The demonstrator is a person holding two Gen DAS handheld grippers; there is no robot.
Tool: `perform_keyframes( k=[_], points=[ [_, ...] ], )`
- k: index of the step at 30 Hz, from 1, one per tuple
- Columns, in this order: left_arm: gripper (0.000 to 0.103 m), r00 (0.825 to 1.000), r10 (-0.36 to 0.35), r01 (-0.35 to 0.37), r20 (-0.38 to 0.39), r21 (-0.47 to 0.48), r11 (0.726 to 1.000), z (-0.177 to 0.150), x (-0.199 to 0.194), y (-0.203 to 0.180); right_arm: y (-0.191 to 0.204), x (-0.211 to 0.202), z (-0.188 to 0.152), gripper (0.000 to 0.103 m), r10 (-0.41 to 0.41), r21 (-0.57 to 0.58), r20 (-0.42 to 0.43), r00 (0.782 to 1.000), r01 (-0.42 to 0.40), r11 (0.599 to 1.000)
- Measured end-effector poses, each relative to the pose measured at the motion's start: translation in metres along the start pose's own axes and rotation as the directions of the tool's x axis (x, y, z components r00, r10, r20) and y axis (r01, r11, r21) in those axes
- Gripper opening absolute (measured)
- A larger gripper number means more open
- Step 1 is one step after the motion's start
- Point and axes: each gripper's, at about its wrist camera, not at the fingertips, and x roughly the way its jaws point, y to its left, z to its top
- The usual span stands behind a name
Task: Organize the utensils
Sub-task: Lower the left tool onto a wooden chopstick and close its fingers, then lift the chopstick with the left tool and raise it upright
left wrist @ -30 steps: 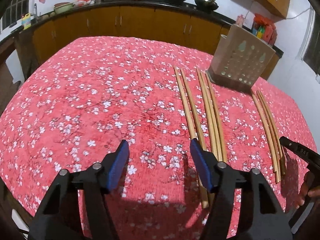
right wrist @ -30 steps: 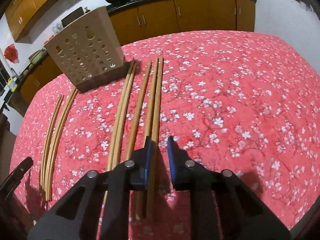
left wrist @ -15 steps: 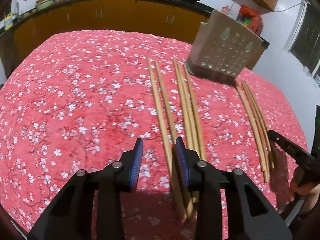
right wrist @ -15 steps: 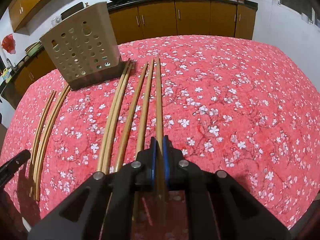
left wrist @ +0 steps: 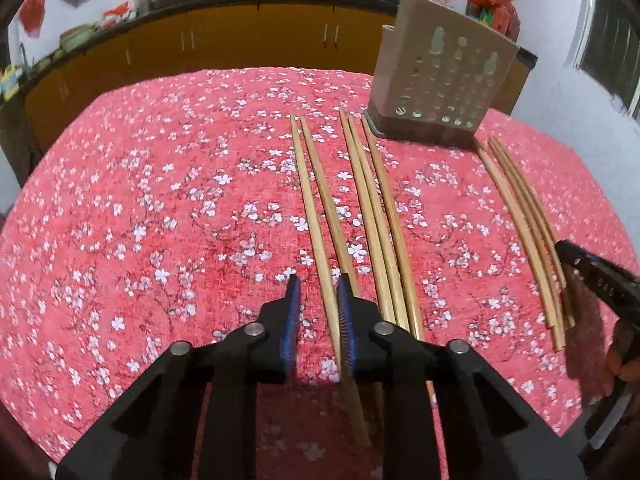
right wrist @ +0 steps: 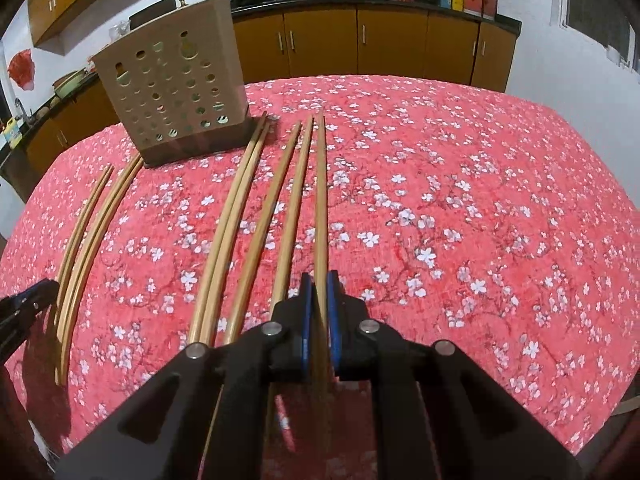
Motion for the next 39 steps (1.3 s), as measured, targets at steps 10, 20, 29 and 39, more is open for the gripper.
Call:
perform_keyframes(
  k=[10,20,29,39],
  points=[
    [0.008,0.998,0.054,-0.054,-0.009,-0.009,0.998,0.038,0.028,0.022,-0.011,0.020,0.028,0.008,-0.022,0.010,0.005,1.000,0.021,1.000],
    [0.008,1.000,-0.012,0.014,0.027,-0.096,0.995,0.049,0.033,0.054,-0.030,0.036,0.046,0.008,-0.026,0.052,0.031,0.999,0.024,0.998],
    [0.008,0.999,-0.017,0.020,0.037,-0.080,0.997,0.027,0.013,0.056,-0.028,0.022,0.028,0.009,-0.034,0.032,0.030,0.999,0.033,0.999],
    [0.007,1.000,-0.002,0.005,0.028,-0.073,0.997,0.029,0.017,0.049,-0.028,0.019,0.027,0.008,-0.028,0.040,0.028,0.999,0.027,0.999]
  ],
)
